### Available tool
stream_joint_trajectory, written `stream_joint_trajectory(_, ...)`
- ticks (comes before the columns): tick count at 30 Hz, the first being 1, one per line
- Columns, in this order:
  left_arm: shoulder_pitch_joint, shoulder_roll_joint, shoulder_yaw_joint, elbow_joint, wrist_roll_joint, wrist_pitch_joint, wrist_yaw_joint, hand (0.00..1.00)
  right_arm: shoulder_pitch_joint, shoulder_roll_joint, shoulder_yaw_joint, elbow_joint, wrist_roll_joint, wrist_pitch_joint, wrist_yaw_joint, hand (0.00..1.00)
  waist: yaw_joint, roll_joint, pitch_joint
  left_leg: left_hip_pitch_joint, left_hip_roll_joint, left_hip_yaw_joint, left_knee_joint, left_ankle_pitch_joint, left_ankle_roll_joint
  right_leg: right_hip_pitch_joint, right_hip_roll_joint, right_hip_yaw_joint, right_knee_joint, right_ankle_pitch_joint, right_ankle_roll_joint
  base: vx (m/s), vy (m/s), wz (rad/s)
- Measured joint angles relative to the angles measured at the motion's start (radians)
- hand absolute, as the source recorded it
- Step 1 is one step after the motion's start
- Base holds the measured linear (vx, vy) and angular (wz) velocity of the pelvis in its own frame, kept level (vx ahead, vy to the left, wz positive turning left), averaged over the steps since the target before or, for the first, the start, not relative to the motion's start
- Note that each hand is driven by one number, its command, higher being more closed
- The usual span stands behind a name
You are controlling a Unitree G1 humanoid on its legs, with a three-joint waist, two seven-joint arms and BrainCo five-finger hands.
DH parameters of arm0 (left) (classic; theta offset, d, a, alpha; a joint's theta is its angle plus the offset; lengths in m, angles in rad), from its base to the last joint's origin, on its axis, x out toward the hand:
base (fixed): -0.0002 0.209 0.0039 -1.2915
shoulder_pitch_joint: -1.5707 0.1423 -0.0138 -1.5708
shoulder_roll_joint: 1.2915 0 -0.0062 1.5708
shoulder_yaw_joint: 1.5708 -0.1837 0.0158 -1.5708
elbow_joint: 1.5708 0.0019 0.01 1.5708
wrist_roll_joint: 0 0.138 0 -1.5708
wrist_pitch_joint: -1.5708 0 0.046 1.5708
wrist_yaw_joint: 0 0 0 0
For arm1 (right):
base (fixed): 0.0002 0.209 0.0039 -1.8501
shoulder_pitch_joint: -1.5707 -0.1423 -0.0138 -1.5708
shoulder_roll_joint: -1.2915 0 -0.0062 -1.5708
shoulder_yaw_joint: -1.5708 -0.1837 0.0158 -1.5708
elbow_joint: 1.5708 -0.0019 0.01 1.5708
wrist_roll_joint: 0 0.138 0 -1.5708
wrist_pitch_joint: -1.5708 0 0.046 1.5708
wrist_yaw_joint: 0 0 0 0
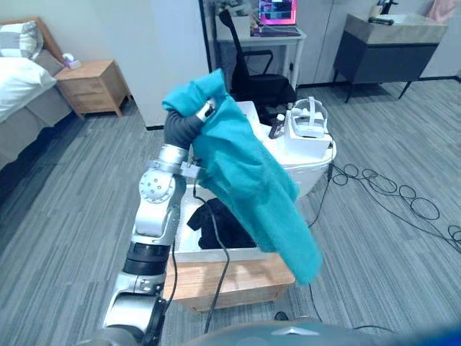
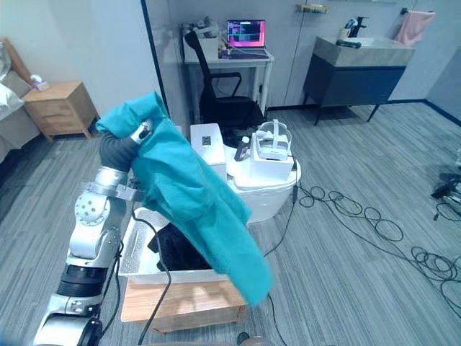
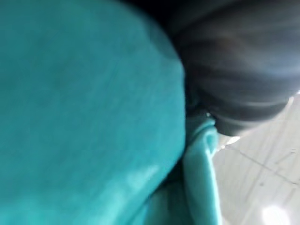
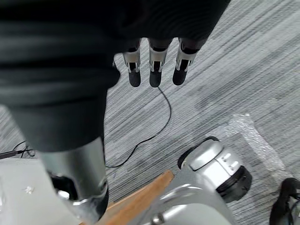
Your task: Tidy the bed and pick cloth on bed and put in laundry
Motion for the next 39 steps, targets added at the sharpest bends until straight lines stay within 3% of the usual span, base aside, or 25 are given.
stream_joint_trajectory(4,0.0,0.006,-0.003,0.087,0.02,0.025,0.025,1.0,0.004,0.0,0.002,0.009,0.0,0.015,0.0,0.0,-0.007,-0.002,0.007,-0.013,-0.002,0.009,0.0,-0.006,0.0,-0.018,-0.003,0.016,-0.004,0.007,0.004,-0.06,-0.027,-0.09)
stream_joint_trajectory(13,0.0,0.033,-0.001,0.103,0.032,0.02,0.053,1.0,0.013,0.003,0.002,0.011,0.0,0.028,0.008,0.0,-0.011,-0.005,0.01,-0.016,-0.003,0.017,-0.003,-0.008,0.001,-0.03,-0.001,0.043,-0.004,0.016,0.005,-0.02,-0.014,-0.09)
stream_joint_trajectory(23,0.0,0.041,0.032,0.097,0.091,0.018,0.102,1.0,0.058,0.002,-0.006,0.011,0.0,-0.016,0.04,0.0,-0.008,0.0,0.013,0.001,-0.003,0.012,0.003,-0.026,0.0,-0.013,-0.002,0.048,-0.001,0.014,0.006,-0.06,-0.025,-0.01)
stream_joint_trajectory(29,0.0,0.109,0.035,0.097,0.242,0.019,0.159,1.0,0.074,-0.001,-0.012,0.009,0.0,-0.037,0.061,0.0,-0.011,-0.001,0.024,-0.018,-0.002,0.013,0.006,-0.026,-0.001,-0.034,-0.001,0.051,0.005,0.014,0.006,-0.04,-0.032,-0.01)
stream_joint_trajectory(32,-0.027,0.184,0.034,0.1,0.345,0.019,0.19,1.0,0.074,-0.001,0.037,0.002,0.002,-0.04,0.083,0.0,-0.012,-0.028,0.046,-0.084,-0.001,0.013,0.025,-0.027,0.002,-0.1,-0.006,0.056,0.019,0.018,0.008,-0.06,-0.039,0.0)
stream_joint_trajectory(35,-0.13,0.268,0.033,0.154,0.435,-0.005,0.268,1.0,0.066,-0.004,0.095,-0.044,0.044,-0.051,0.103,0.0,-0.01,-0.061,0.1,-0.173,-0.001,0.005,0.06,-0.024,0.011,-0.181,-0.015,0.056,0.032,0.037,0.011,-0.07,-0.062,0.07)
stream_joint_trajectory(39,-0.228,0.325,0.03,0.238,0.536,-0.012,0.349,1.0,0.045,-0.02,0.126,-0.097,0.065,-0.058,0.127,0.0,-0.035,-0.068,0.164,-0.221,0.006,0.003,0.075,-0.021,0.014,-0.227,-0.016,0.061,0.032,0.069,0.014,-0.02,-0.028,0.04)
